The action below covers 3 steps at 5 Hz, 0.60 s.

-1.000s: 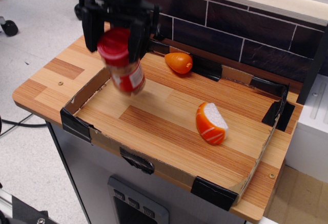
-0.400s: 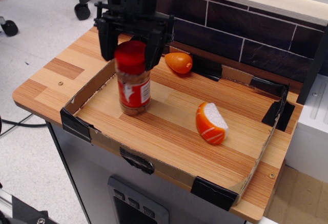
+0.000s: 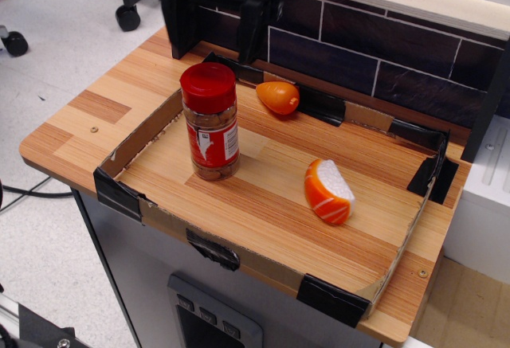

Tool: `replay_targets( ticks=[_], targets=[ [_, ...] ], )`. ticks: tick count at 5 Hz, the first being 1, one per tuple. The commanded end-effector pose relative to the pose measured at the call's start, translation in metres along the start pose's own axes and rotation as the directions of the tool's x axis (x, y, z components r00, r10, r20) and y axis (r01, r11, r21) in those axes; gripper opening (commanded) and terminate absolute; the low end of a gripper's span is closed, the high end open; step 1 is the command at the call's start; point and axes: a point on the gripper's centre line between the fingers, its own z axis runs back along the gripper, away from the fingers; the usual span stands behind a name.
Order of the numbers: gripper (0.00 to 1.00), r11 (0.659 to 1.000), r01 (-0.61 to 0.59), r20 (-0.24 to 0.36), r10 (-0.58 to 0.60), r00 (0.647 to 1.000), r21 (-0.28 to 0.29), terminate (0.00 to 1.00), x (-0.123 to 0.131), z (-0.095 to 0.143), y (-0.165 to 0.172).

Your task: Upright basil bottle

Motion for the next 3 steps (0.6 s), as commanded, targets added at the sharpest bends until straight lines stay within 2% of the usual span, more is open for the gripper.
replay_targets(
  ticks=[1, 2, 3],
  targets=[
    [1.00, 1.000, -0.025, 0.312, 0.018, 0.950, 0.018, 0.00, 0.0219, 0.0461, -0.0038],
    [1.00, 1.000, -0.025, 0.312, 0.018, 0.950, 0.018, 0.00, 0.0219, 0.0461, -0.0038],
    [1.00, 1.000, -0.025, 0.312, 0.018, 0.950, 0.018, 1.00, 0.0219, 0.0461, -0.0038]
  ],
)
